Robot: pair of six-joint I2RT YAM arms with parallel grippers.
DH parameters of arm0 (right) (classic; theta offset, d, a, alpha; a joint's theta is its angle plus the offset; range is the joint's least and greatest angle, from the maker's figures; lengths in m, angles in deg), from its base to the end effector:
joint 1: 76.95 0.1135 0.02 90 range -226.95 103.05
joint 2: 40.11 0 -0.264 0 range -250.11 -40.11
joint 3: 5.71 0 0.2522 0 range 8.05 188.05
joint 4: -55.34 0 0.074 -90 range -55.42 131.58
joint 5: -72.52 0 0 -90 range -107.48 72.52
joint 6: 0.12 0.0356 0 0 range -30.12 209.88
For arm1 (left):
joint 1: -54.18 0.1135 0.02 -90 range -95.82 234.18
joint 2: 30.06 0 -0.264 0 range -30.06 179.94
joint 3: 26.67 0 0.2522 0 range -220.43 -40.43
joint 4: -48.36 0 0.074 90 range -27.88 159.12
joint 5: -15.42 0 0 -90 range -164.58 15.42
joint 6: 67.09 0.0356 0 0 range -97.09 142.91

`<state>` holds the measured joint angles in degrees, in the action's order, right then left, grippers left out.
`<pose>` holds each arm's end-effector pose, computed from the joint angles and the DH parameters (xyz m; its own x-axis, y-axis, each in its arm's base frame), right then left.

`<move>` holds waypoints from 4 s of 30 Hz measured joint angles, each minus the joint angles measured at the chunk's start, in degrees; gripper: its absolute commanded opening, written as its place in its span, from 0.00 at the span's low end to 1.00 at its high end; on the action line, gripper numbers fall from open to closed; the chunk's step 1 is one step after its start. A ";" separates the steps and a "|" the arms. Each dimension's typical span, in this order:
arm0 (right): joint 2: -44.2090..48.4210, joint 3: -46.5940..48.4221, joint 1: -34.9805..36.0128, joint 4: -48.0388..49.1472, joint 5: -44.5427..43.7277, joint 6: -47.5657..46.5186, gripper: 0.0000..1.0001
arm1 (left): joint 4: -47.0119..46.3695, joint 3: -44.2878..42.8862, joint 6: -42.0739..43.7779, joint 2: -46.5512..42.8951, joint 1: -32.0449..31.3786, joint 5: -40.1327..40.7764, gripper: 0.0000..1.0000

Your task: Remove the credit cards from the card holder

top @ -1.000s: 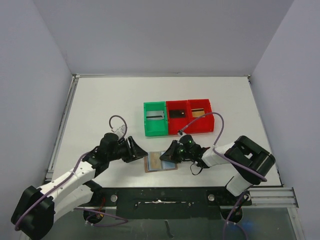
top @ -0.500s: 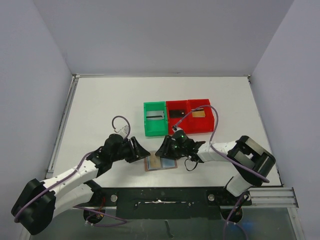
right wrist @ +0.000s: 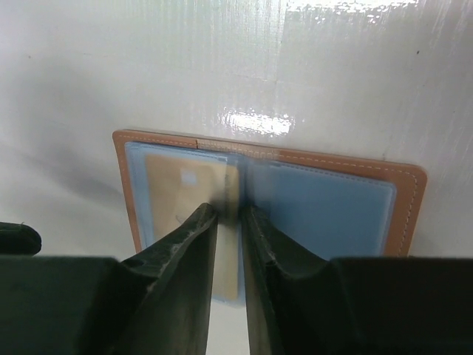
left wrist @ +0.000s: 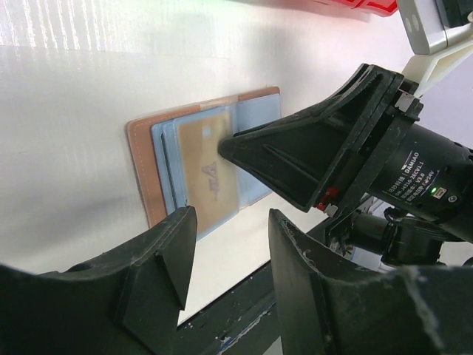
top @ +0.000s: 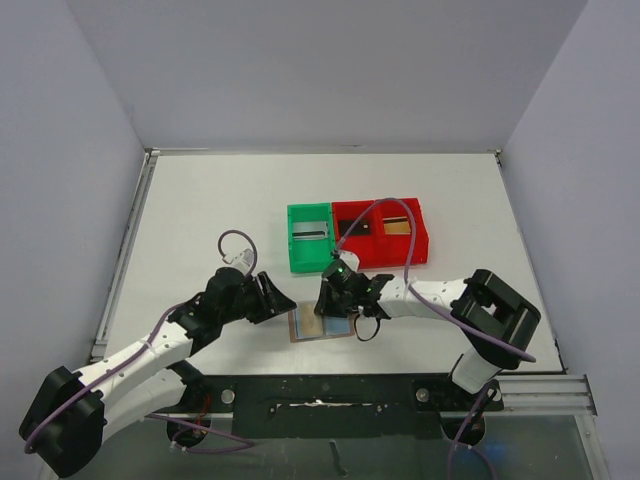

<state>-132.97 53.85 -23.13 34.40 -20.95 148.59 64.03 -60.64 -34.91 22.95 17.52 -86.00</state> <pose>0.1835 0.2473 0.1498 -0.9195 0.1877 -0.3455 0.0018 0.8806 0.4739 0.1475 -0.1185 0.1801 -0.8491 -0.4022 -0.3424 -0.0054 0.6548 -0.7558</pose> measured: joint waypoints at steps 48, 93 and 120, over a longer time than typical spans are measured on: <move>4.44 -24.81 -12.61 38.47 19.85 11.41 0.32 | -11.82 1.31 -1.60 11.67 -1.07 -6.45 0.42; 3.91 -1.95 -0.50 -2.36 0.13 -1.49 0.36 | 0.11 -0.79 0.28 1.46 -1.11 1.79 0.42; 1.11 4.63 5.57 -11.17 -6.88 0.44 0.42 | 0.87 -0.79 0.44 1.05 -1.11 1.81 0.41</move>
<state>-131.86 58.48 -17.55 23.24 -27.83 149.03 64.91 -61.43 -34.47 24.00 16.40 -84.19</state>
